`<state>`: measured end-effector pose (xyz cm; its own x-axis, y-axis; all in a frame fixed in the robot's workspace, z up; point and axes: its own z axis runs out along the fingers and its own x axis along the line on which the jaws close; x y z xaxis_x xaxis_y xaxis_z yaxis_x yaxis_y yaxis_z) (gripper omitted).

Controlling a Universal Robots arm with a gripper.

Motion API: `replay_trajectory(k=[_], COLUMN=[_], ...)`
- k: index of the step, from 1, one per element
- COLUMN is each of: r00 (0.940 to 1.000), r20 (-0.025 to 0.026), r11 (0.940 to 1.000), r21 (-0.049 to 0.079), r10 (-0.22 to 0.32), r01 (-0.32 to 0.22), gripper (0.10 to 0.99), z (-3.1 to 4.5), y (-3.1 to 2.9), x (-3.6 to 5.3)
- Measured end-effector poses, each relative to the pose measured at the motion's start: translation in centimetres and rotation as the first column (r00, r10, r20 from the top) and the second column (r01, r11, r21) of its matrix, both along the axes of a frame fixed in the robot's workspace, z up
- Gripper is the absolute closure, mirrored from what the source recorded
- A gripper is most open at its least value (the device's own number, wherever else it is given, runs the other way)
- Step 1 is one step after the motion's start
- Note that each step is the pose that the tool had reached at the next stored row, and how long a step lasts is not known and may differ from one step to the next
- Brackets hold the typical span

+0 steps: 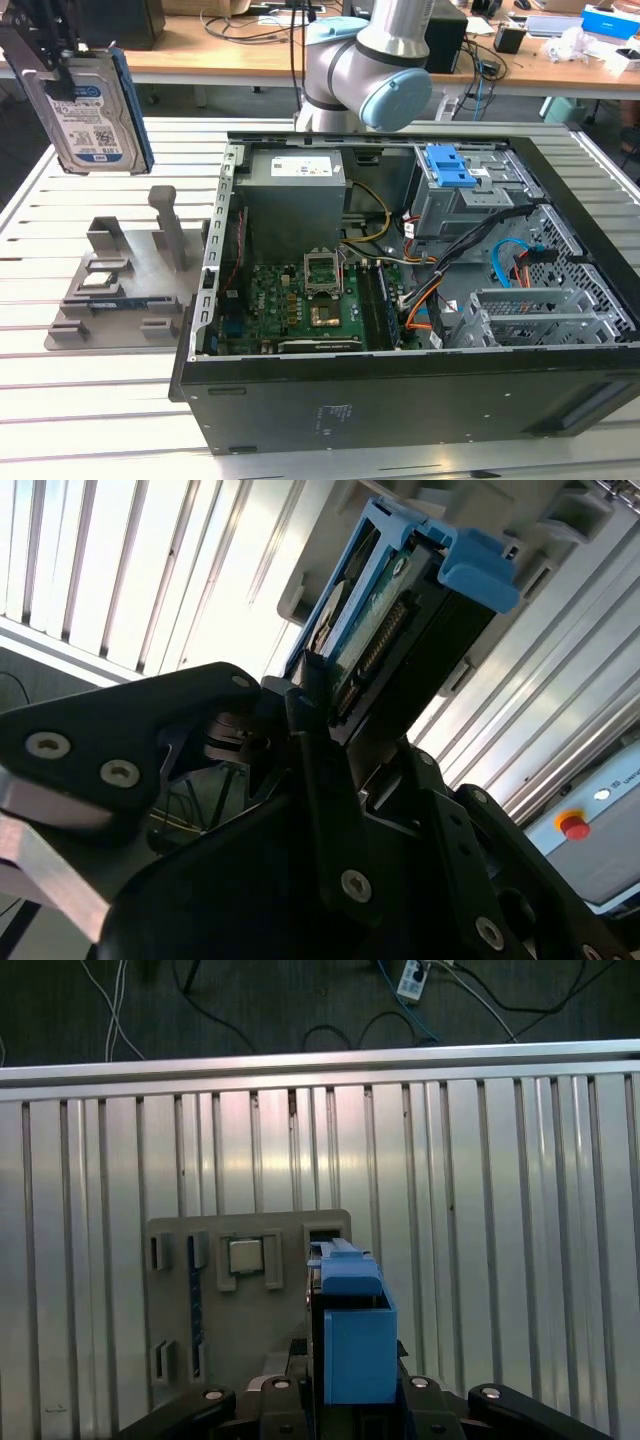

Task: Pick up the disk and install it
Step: 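Pick up the disk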

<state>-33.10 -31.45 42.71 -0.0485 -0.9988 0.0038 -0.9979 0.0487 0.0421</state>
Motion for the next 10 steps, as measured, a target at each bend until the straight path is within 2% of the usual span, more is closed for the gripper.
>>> replay_trajectory(k=[10], r00=[1.0000], r20=[0.0000], r11=[1.0000], r21=[0.000], r10=[0.000], r01=[0.000], gripper=[0.725], z=[1.62], y=[0.02], x=[0.00])
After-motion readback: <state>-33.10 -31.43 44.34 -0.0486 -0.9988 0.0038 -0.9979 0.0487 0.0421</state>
